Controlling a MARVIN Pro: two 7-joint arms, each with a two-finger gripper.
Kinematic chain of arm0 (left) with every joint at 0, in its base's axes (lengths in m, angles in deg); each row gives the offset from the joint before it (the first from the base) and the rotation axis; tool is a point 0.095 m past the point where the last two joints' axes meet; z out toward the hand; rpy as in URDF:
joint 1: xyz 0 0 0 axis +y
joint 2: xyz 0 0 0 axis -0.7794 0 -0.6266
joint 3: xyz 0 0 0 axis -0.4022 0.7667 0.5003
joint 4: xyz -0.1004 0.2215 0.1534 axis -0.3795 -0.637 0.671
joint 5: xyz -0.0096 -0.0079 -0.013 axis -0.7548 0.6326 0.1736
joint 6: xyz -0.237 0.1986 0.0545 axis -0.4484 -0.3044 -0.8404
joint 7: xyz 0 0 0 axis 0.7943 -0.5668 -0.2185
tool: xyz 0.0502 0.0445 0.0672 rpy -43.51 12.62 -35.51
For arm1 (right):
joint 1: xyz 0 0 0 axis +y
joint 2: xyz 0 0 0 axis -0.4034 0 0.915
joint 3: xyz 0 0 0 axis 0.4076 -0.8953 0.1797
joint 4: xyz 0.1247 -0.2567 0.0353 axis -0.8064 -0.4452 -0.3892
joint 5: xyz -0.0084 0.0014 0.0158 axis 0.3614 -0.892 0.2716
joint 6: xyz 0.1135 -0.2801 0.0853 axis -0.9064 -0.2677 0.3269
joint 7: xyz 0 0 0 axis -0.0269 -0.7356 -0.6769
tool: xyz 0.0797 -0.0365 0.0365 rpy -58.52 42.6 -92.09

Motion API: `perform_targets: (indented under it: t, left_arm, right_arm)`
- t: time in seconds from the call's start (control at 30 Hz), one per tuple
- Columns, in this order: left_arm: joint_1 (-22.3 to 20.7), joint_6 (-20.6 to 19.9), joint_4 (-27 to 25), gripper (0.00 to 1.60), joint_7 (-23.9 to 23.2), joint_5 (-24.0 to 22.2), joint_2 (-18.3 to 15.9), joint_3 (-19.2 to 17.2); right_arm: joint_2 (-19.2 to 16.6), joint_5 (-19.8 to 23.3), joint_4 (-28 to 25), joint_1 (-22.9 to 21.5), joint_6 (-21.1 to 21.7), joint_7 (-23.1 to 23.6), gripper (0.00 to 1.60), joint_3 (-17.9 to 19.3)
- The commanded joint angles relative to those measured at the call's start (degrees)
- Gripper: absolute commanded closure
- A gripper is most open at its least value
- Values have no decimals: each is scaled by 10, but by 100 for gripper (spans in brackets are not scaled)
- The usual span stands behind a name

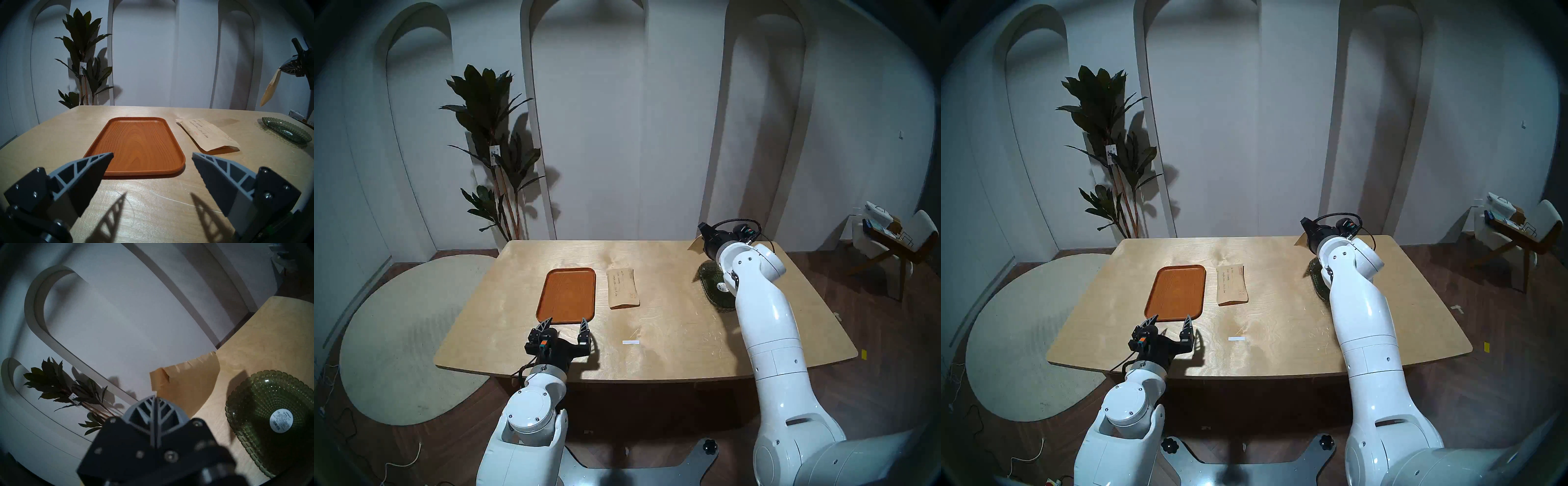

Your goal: Sort the mail into the trays, one tray per recipient

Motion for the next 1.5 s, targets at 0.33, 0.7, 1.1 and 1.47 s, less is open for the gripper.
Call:
perform_targets:
  t: [0.33,0.7,1.1,1.47]
  left_arm:
    - [-2,2,-13,0,0,0,0,0]
    - [-2,2,-13,0,0,0,0,0]
    - [-2,2,-13,0,0,0,0,0]
    - [-2,2,-13,0,0,0,0,0]
  right_arm:
    - [-8,25,-58,54,30,1,160,24]
    - [-12,33,-52,70,31,5,160,39]
    - [-17,43,-42,77,33,7,160,49]
    - [-20,66,-42,102,49,2,160,68]
